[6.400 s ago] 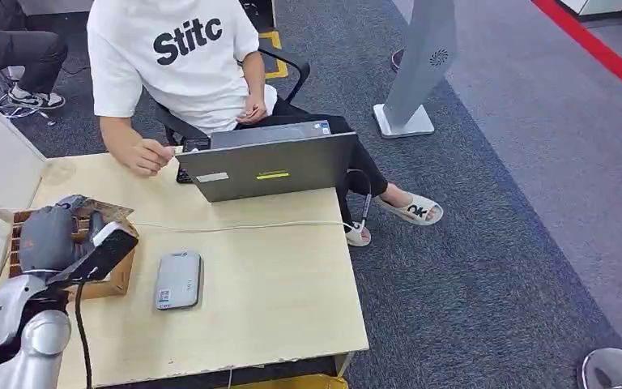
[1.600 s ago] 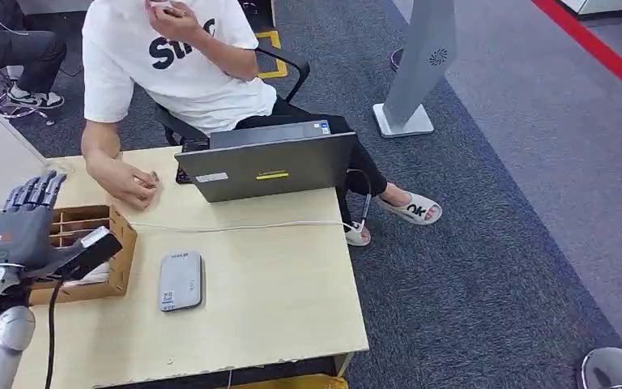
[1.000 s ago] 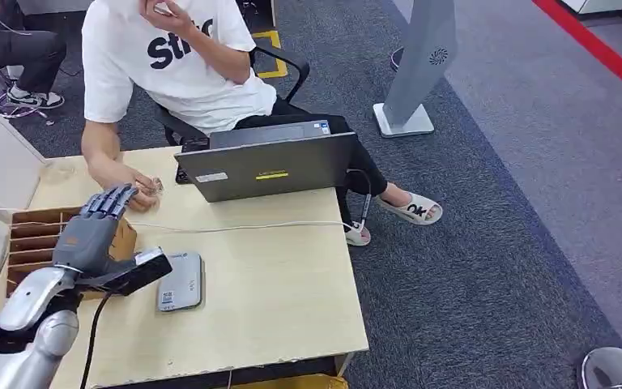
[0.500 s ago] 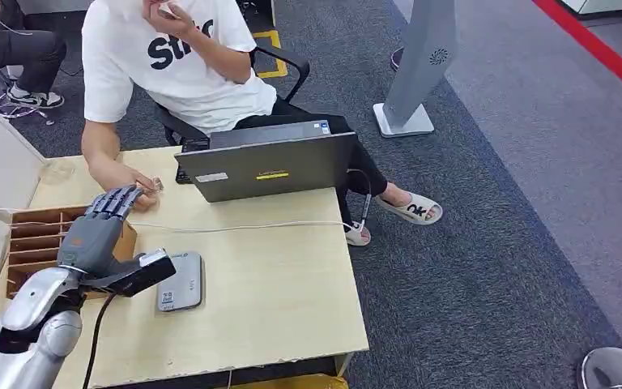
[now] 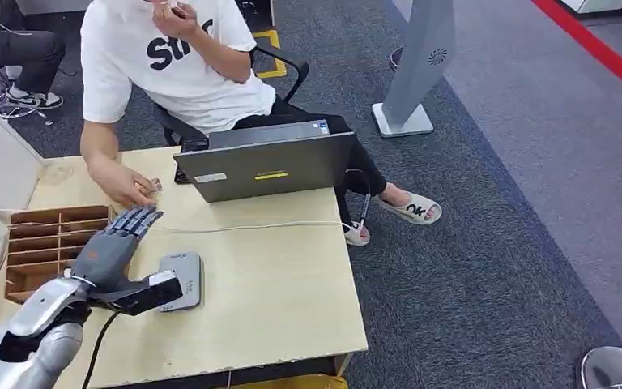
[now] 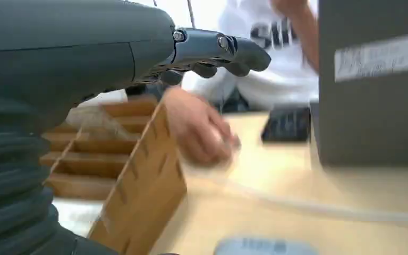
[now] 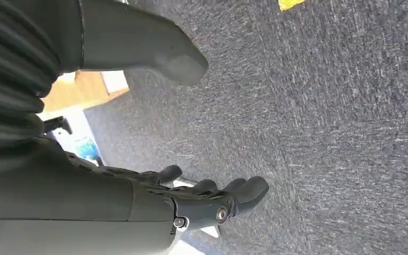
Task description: Pass the card to the sensor for recognition and then transmit it.
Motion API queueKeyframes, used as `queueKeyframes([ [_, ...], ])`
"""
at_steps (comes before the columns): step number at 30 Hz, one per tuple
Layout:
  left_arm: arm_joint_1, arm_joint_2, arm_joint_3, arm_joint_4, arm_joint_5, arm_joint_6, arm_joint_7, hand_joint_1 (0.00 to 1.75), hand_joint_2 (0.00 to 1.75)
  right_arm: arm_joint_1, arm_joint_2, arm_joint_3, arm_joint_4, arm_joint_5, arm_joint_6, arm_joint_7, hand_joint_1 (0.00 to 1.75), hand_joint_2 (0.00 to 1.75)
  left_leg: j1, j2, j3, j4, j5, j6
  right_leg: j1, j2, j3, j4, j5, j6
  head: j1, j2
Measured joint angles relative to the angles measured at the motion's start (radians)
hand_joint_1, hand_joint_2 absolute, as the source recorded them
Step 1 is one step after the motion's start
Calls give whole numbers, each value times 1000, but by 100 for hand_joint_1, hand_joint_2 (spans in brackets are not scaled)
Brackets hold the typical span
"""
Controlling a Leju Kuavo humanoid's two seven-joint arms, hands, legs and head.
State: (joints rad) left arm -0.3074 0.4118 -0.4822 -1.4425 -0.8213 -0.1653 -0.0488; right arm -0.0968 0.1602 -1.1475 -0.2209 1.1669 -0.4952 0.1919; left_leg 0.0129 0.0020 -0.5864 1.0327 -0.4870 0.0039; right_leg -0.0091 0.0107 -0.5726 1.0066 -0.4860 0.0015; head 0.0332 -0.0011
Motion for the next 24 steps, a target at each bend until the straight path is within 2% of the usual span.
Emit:
queueKeyframes([
  [2, 82, 112, 1, -97, 161, -42, 9, 0, 175, 6, 0, -2, 0, -5, 1, -8, 0, 175, 1, 7, 4, 0, -3, -2, 0, 8, -2, 0, -1, -1, -2, 0],
  [4, 124, 174, 3, -159, 211, -51, 16, 0, 175, 14, -2, -3, 0, -5, 0, -10, 0, 175, 1, 1, 2, 0, -3, -2, 0, 3, -1, 0, -4, -1, -5, 0],
  [6, 159, 213, 3, -197, 212, -51, 16, 0, 175, 11, -2, -4, 0, -4, -3, -10, 0, 175, 1, -2, 2, 0, -3, -2, 0, -1, 0, 0, -5, -2, -3, 0],
  [9, 191, 243, 3, -226, 209, -51, 19, 0, 175, 9, -3, -5, 0, -2, -8, -7, 0, 175, 1, -2, 2, 0, -3, -2, 0, -1, 0, 0, -5, -2, -3, 0],
  [14, 251, 293, 24, -282, 307, -66, 15, 0, 175, 10, -3, -5, 0, 1, -5, -16, 0, 175, 1, -1, 2, 0, -3, -2, 0, -1, 0, 0, -5, -2, -3, 0],
  [17, 285, 321, 51, -318, 319, -62, 21, 0, 175, 9, -3, -5, 0, 1, -5, -19, 0, 175, 1, -2, 2, 0, -3, -2, 0, -1, 0, 0, -5, -2, -3, 0],
  [21, 311, 336, 82, -346, 219, -21, 50, 0, 175, 10, -3, -5, 0, -2, -7, -16, 0, 175, 1, -2, 2, 0, -3, -2, 0, -2, 0, 0, -5, -2, -3, 0],
  [24, 321, 339, 92, -355, 198, -12, 51, 0, 175, 10, -3, -5, 0, -2, -7, -16, 0, 175, 1, -2, 2, 0, -3, -2, 0, -2, 0, 0, -5, -2, -3, 0],
])
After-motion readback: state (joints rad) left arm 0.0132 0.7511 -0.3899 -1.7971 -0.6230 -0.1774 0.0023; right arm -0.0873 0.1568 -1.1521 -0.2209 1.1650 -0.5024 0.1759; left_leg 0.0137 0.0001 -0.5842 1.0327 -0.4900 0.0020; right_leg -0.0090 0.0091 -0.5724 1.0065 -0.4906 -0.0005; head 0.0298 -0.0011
